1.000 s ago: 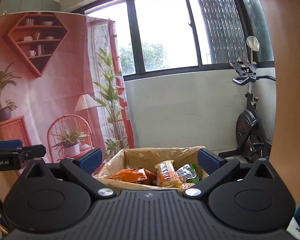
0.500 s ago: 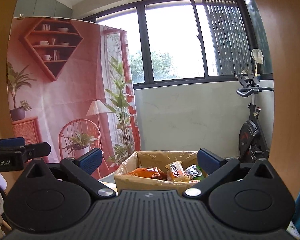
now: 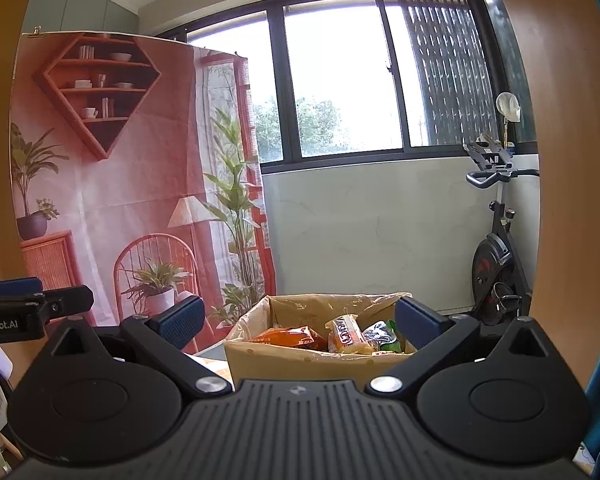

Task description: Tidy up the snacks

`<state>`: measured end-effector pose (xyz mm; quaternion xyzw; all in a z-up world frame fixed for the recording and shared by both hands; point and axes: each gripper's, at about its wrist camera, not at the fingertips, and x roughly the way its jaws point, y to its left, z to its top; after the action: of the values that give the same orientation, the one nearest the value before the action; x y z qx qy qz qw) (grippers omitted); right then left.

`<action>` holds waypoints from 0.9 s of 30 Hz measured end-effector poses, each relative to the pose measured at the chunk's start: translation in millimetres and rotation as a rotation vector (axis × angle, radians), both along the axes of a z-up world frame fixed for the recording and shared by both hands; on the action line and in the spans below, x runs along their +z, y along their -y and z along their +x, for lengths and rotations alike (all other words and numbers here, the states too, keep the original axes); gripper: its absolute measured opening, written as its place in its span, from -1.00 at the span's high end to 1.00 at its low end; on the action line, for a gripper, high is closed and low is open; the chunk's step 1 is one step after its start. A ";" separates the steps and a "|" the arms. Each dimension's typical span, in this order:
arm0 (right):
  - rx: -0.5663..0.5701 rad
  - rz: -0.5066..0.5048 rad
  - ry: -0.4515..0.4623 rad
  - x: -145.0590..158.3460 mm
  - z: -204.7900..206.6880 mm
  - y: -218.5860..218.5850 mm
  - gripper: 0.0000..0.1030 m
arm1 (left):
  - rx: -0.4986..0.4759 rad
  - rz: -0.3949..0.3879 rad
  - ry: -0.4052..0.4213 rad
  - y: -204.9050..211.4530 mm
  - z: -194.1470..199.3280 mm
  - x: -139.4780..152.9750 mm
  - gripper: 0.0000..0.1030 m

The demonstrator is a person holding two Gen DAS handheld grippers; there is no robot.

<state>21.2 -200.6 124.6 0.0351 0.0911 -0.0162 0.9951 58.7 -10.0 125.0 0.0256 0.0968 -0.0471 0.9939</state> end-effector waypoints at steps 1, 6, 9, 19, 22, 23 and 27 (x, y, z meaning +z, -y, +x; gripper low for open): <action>0.001 -0.001 -0.001 -0.5 -0.3 -0.5 -1.00 | 0.001 -0.002 -0.001 -0.4 -0.6 0.0 -0.85; 0.004 0.000 -0.007 -0.4 0.1 1.3 -1.00 | -0.002 -0.004 -0.006 -0.1 -0.6 0.5 -0.85; 0.004 0.001 -0.009 -0.2 0.3 2.1 -1.00 | -0.004 -0.007 -0.011 -0.3 -0.4 0.5 -0.85; 0.002 0.001 -0.014 -1.4 0.7 2.6 -1.00 | -0.005 -0.020 -0.030 -5.3 2.7 -0.1 -0.85; 0.001 0.001 -0.017 -1.2 1.3 2.6 -1.00 | -0.002 -0.021 -0.032 -4.9 3.1 0.0 -0.85; 0.001 0.001 -0.018 -1.5 1.7 2.2 -1.00 | -0.002 -0.022 -0.033 -5.3 3.2 0.0 -0.85; -0.001 0.001 -0.020 -2.3 1.7 2.5 -1.00 | -0.002 -0.024 -0.033 -5.1 3.2 0.0 -0.85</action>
<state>23.0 -203.1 122.3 0.0354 0.1011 -0.0169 0.9941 61.9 -4.8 125.1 0.0132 0.1127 -0.0496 0.9923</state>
